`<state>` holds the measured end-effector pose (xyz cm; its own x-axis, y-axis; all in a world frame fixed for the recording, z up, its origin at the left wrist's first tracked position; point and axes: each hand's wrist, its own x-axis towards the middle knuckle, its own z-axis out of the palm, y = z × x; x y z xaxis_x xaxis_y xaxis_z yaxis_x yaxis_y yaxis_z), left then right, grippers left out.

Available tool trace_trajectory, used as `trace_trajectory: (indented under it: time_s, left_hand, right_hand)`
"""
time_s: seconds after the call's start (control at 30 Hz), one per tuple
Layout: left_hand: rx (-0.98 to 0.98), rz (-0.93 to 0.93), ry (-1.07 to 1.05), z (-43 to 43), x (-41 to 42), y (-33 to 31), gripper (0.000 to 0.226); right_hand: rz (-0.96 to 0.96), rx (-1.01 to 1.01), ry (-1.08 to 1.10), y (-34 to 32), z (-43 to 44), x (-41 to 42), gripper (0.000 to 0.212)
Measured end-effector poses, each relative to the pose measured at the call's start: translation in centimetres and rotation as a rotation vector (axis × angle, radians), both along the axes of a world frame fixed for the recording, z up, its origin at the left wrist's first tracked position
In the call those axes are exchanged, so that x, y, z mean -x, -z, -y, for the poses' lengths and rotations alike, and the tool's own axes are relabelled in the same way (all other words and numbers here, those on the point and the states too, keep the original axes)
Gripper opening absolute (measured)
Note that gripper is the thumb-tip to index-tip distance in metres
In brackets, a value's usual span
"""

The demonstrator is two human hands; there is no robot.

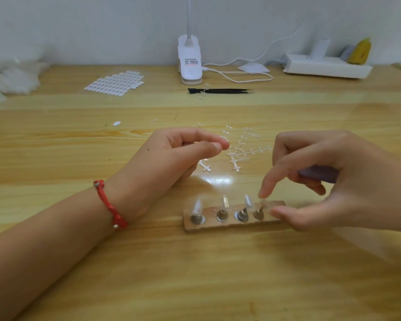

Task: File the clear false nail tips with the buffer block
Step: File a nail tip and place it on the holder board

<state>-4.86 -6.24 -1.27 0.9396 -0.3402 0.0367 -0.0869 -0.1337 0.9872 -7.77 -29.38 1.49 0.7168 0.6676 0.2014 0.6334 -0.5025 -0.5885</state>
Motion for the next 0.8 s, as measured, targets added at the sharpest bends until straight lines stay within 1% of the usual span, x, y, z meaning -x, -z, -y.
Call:
trace_trajectory:
  time_s: [0.7, 0.8]
  left_hand:
    - [-0.009, -0.001, 0.0, -0.12, -0.25, 0.14, 0.017]
    - [-0.005, 0.004, -0.001, -0.14, -0.22, 0.17, 0.017]
  right_hand:
    - [0.095, 0.069, 0.008, 0.25, -0.24, 0.04, 0.016]
    - [0.057, 0.053, 0.007, 0.21, -0.05, 0.04, 0.017]
